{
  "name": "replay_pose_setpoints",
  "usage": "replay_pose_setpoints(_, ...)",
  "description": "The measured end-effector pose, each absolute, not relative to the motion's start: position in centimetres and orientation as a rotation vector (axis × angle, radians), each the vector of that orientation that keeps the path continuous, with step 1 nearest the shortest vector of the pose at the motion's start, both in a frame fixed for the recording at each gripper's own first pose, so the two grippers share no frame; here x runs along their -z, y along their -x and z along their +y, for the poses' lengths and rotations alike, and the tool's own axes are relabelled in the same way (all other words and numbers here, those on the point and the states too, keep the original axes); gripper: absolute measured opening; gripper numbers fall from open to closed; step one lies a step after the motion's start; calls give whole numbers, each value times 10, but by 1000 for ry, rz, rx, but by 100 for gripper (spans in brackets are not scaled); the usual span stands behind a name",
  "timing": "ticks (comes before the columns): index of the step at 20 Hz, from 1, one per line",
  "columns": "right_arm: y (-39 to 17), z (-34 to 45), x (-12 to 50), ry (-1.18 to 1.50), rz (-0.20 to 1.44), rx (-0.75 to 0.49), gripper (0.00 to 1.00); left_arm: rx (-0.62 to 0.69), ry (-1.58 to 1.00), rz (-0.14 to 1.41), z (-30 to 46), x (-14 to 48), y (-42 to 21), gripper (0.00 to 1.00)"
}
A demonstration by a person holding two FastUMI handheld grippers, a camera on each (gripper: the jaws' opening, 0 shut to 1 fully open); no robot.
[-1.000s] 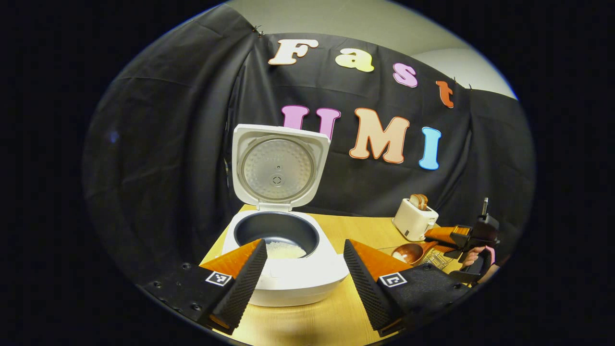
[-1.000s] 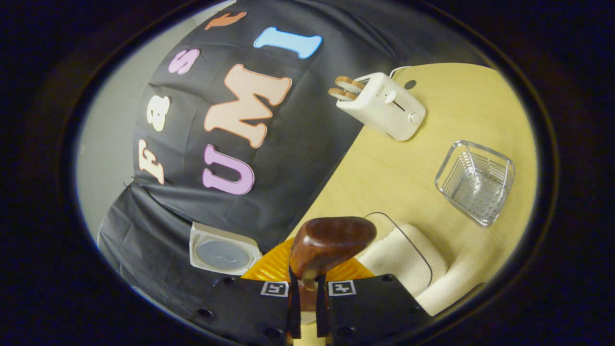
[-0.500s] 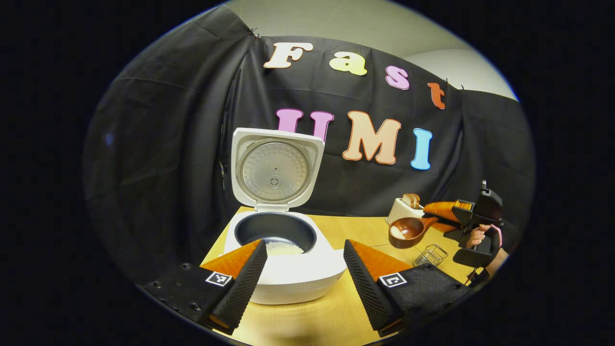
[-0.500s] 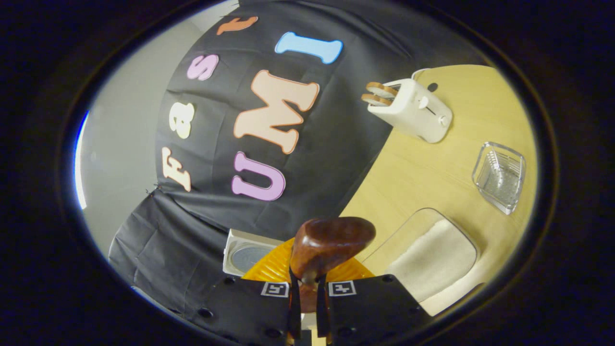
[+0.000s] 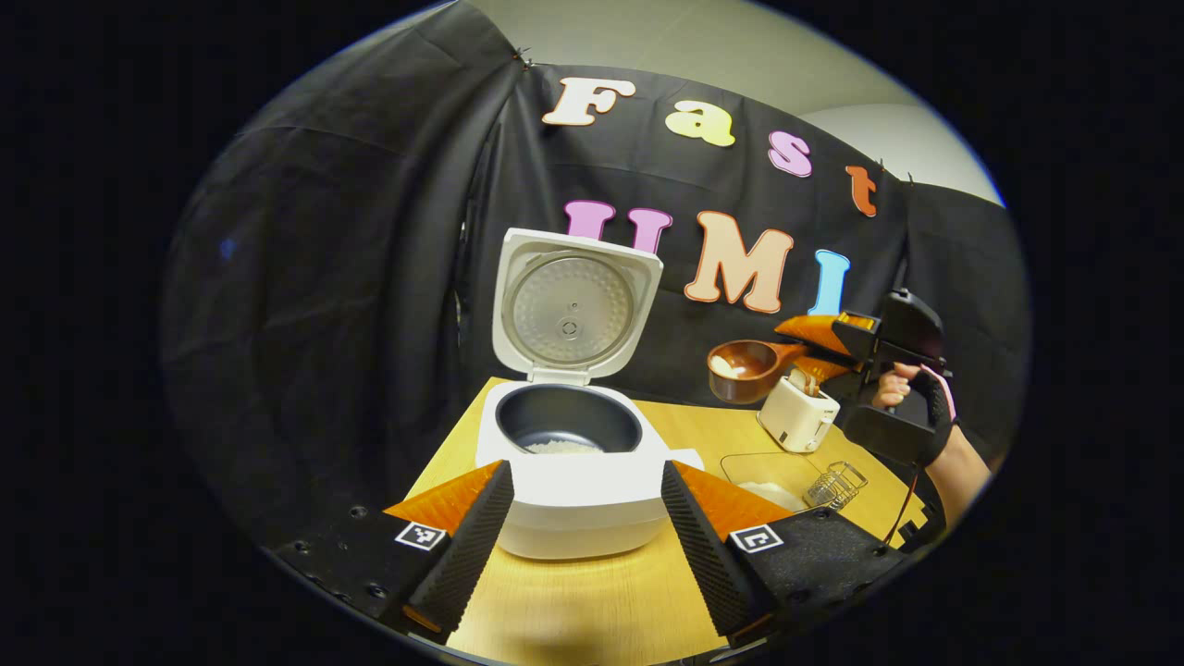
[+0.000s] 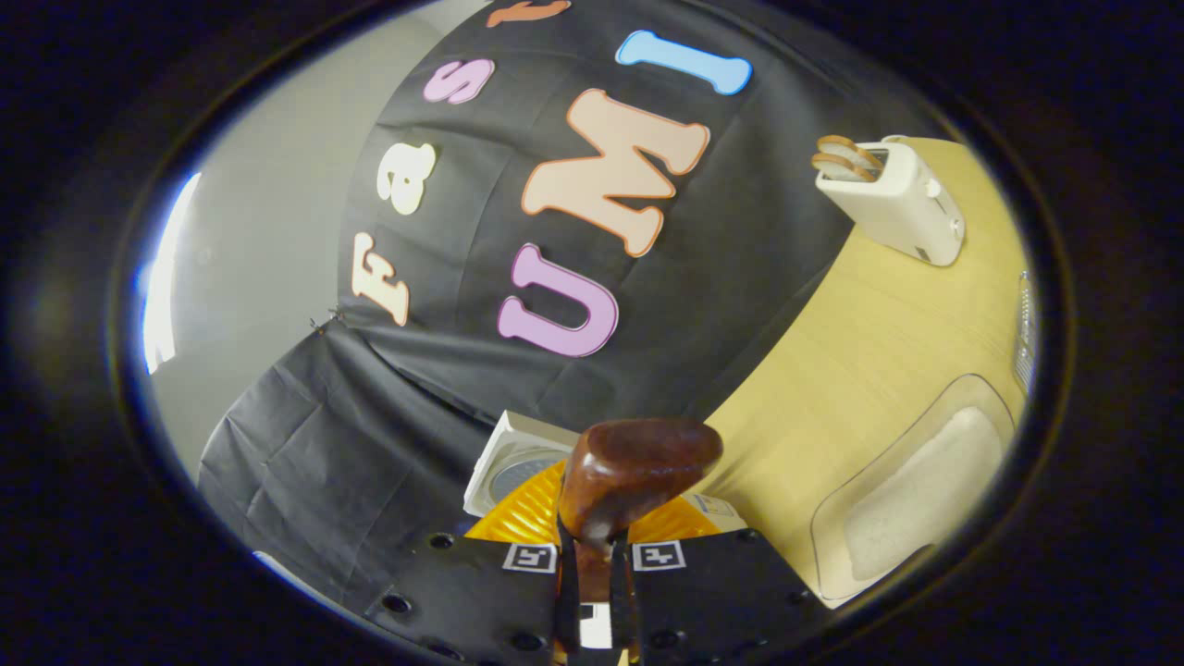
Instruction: Close the left gripper, press the button to open the rice cooker; take a wooden spoon from the chopstick holder with the right hand, scoop a spoonful of rice and pour it into the rice cooker, then put the wooden spoon back into the chopstick holder.
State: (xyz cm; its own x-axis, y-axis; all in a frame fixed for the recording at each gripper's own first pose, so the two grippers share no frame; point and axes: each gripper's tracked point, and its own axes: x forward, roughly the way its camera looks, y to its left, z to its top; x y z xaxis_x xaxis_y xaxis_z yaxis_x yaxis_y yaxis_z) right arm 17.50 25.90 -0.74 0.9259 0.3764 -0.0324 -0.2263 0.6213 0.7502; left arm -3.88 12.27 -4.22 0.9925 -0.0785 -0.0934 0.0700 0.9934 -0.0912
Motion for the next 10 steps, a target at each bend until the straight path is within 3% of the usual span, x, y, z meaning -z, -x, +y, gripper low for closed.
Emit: replay_pose_setpoints(10,-210,391,29,-398,123,-386,18,-52,102,104,175,51,58,95)
